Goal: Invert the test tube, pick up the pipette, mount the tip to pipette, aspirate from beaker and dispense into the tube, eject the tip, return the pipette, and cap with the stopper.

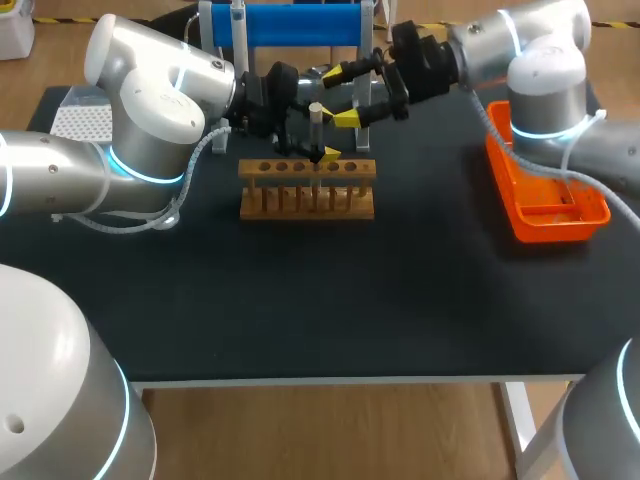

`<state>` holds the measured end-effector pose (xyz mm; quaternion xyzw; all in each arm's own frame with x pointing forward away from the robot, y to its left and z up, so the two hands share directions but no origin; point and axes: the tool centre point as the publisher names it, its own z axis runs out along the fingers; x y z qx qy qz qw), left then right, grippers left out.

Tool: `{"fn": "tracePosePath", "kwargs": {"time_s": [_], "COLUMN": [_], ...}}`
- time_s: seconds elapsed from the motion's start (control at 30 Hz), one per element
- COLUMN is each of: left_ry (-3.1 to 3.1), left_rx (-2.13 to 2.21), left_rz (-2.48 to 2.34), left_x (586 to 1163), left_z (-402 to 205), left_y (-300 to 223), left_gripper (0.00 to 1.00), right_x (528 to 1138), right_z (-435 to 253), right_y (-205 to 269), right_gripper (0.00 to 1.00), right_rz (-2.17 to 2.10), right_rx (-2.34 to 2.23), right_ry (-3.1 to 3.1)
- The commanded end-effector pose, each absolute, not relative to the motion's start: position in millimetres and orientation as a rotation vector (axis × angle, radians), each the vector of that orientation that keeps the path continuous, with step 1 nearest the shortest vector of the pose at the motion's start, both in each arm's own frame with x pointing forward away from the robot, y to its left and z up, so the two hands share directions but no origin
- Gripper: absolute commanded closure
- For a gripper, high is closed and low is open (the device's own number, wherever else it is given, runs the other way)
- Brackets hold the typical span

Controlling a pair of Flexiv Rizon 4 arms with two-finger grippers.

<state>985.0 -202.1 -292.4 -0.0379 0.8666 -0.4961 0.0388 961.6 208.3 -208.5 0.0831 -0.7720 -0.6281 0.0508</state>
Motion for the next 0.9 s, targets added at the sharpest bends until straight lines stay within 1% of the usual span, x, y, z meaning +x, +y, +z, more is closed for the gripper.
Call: {"fn": "tracePosePath", "kwargs": {"time_s": [0.03,0.1,0.13,0.17,0.47,0.9], "left_ry": [2.661,2.661,2.661,2.661,2.661,2.661], "left_rx": [-0.115,-0.115,-0.115,-0.115,-0.115,-0.115], "left_rz": [-1.519,-1.519,-1.519,-1.519,-1.519,-1.519], "left_x": [985.7,985.7,985.7,985.7,985.7,985.7], "left_z": [-291.9,-291.9,-291.9,-291.9,-291.9,-291.9], "left_y": [-202.1,-202.1,-202.1,-202.1,-202.1,-202.1], "left_gripper": [0.00,0.00,0.00,0.00,0.00,0.00], "right_x": [963.9,963.9,964.2,964.3,968.5,973.1], "right_z": [-210.7,-209.9,-209.6,-209.7,-212.0,-216.7], "right_y": [210.5,213.2,214.7,216.3,229.7,236.1], "right_gripper": [0.40,0.69,0.88,1.00,1.00,1.00], "right_rz": [-1.969,-1.989,-1.990,-1.991,-2.002,-2.017], "right_rx": [0.258,0.259,0.258,0.256,0.230,0.198], "right_ry": [-2.278,-2.254,-2.252,-2.245,-2.217,-2.190]}}
